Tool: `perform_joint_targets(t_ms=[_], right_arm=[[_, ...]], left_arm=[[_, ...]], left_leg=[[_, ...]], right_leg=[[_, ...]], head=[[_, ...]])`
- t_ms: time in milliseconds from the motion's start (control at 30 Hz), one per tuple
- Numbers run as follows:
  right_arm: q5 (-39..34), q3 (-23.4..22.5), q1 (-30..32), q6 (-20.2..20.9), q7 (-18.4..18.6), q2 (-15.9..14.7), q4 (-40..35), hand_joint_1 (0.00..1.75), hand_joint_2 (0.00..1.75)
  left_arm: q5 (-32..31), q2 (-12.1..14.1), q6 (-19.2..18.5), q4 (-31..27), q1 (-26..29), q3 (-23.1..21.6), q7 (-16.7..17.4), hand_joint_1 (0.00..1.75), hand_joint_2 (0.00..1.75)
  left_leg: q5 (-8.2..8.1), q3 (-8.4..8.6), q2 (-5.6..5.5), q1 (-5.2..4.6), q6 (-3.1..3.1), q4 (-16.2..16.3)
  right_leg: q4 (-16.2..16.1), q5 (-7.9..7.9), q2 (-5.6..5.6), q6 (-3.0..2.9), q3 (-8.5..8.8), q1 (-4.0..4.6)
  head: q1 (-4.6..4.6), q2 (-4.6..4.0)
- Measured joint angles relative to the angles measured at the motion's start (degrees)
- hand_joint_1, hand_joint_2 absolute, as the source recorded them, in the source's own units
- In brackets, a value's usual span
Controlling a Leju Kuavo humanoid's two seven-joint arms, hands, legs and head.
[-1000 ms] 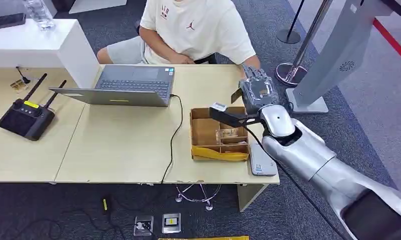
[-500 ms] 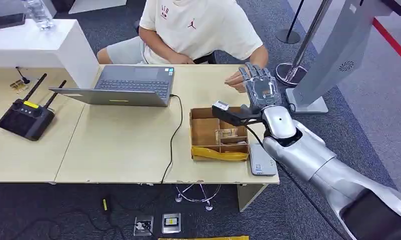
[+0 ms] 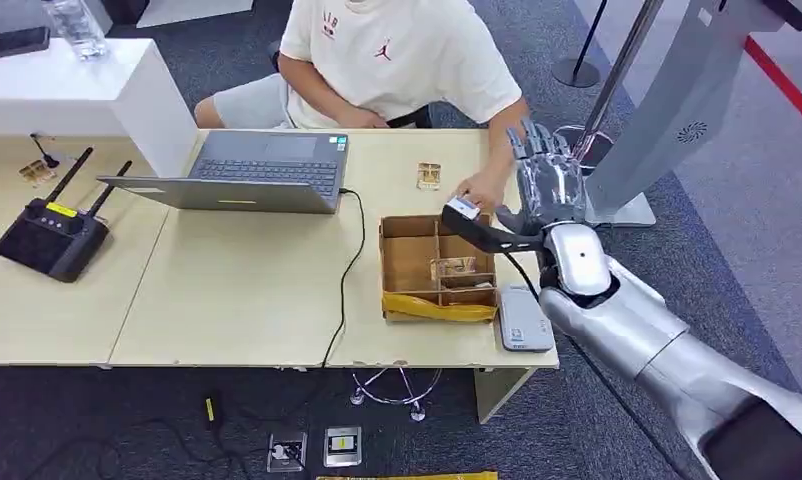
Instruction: Pass the card to the sensor for recognition and then transmit it.
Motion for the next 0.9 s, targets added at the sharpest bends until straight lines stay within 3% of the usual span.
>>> perform_joint_targets(t_ms=[433, 567, 733, 833, 900], right_arm=[[-3.1, -10.7, 16.3, -11.4, 0.9, -7.0, -19.3, 0.0, 1.75], [-6.0, -16.4, 24.3, -13.4, -2.0, -9.2, -24.8, 0.0, 1.75], [-9.7, -24.1, 35.2, -12.0, -7.0, -10.8, -30.7, 0.0, 1.75], [-10.0, -27.2, 39.1, -10.5, -7.6, -11.0, -32.7, 0.0, 1.75], [-9.7, -28.9, 41.2, -7.1, -7.3, -11.0, -33.5, 0.0, 1.75]], left_arm=[[2.4, 0.0, 0.0, 0.0, 1.8, 0.2, -2.0, 0.0, 0.0], [3.0, 0.0, 0.0, 0.0, 2.1, 0.3, -2.1, 0.0, 0.0], [3.2, 0.1, 0.0, 0.0, 2.2, 0.3, -2.1, 0.0, 0.0], [3.1, 0.1, 0.0, 0.0, 2.2, 0.3, -2.1, 0.0, 0.0], [2.9, 0.1, 0.0, 0.0, 2.2, 0.3, -2.1, 0.0, 0.0]], left_leg=[[-0.05, 0.05, 0.05, 0.0, 0.02, 0.0], [-0.09, 0.06, 0.04, -0.01, 0.01, 0.0], [-0.11, 0.01, 0.03, 0.0, 0.01, 0.0], [-0.11, 0.05, 0.11, 0.0, 0.01, 0.0], [-0.11, 0.04, 0.1, 0.0, 0.0, 0.0]], right_leg=[[0.0, 0.0, -0.01, 0.0, 0.03, 0.01], [-0.1, -0.01, -0.02, 0.0, 0.04, 0.0], [0.0, -0.02, 0.01, 0.0, 0.02, 0.01], [-0.1, -0.02, 0.03, -0.01, 0.03, 0.02], [-0.1, -0.02, 0.02, -0.01, 0.03, 0.02]], head=[[-0.02, 0.0], [-0.02, 0.0], [0.0, 0.0], [0.02, 0.0], [0.02, 0.0]])
